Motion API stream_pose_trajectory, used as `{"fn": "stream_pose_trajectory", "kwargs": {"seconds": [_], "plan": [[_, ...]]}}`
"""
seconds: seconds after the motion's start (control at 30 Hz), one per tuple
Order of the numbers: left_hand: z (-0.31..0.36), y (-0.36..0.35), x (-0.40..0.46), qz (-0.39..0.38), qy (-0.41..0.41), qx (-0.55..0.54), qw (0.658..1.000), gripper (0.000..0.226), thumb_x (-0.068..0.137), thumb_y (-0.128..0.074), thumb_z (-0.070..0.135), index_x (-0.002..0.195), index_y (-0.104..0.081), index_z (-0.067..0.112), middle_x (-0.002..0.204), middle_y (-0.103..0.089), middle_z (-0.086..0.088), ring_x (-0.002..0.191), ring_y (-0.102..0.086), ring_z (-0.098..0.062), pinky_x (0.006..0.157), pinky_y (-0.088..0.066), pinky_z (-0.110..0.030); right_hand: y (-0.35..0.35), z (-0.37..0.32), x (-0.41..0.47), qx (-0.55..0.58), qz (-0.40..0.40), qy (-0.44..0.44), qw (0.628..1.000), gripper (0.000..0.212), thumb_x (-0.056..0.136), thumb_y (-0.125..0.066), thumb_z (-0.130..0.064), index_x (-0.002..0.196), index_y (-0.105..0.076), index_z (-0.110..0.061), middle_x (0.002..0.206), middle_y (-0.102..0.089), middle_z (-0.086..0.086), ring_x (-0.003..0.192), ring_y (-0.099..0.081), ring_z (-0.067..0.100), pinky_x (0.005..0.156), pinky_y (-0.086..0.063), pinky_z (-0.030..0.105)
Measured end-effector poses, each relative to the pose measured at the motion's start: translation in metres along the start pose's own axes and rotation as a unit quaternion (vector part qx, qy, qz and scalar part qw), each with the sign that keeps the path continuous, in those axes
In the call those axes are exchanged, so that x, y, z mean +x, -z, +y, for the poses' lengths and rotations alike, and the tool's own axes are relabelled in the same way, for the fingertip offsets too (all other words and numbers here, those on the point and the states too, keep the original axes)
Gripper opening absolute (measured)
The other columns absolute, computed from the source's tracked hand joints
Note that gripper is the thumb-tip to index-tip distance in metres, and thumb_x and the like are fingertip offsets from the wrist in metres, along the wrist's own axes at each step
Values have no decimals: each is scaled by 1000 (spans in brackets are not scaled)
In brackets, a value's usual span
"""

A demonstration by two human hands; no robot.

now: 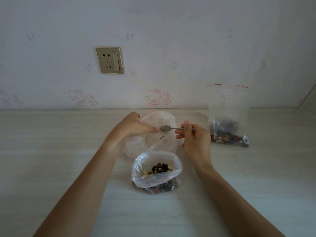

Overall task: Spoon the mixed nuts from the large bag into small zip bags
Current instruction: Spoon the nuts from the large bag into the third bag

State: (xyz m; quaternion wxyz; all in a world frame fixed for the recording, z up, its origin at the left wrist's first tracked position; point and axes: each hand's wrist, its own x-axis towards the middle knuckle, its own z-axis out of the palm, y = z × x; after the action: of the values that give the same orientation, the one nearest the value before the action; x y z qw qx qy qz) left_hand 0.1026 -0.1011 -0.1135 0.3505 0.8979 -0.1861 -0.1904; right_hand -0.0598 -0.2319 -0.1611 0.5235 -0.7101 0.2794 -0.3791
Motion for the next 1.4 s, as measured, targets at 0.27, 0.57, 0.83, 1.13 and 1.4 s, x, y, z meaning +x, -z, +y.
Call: {"fn": "stream_pose_trajectory", "kwargs": {"seconds": [0.27,0.57,0.83,1.13,1.4], "plan": [[29,-17,22,35,-20,53,998,68,68,-92,42,119,-63,9,121,-66,-7,106,-66,-27,73,-47,-33,1,2,-1,-5,7,-23,1000,37,109,-46,-36,98,-74,-13,78,-78,-4,73,-75,8,77,-63,48],[10,-32,31,50,-46,-9,998,18,75,-76,23,79,-68,6,86,-71,-4,80,-69,-23,61,-47,-27,2,4,-1,-12,7,-26,1000,33,110,-45,-29,89,-70,-22,73,-77,-4,71,-76,11,76,-64,46],[6,-29,31,24,-66,-107,992,11,71,-84,15,72,-74,11,62,-69,4,57,-65,-11,48,-47,-20,-1,5,-2,-7,4,-24,1000,36,109,-46,-29,80,-66,-32,71,-77,-8,72,-75,8,78,-63,46],[-2,-27,26,-23,-57,-193,979,31,79,-83,1,108,-74,-6,102,-76,-26,90,-77,-32,90,-61,-50,1,4,-1,23,-11,-70,997,36,110,-44,-26,94,-73,-13,72,-78,-5,73,-76,8,82,-61,39],[-7,-23,29,79,-108,-81,988,21,79,-78,13,85,-65,-2,74,-61,-2,71,-57,-18,50,-42,-13,5,1,4,109,-5,-142,984,32,108,-46,-23,94,-71,-10,75,-79,2,75,-78,15,56,-54,25]]}}
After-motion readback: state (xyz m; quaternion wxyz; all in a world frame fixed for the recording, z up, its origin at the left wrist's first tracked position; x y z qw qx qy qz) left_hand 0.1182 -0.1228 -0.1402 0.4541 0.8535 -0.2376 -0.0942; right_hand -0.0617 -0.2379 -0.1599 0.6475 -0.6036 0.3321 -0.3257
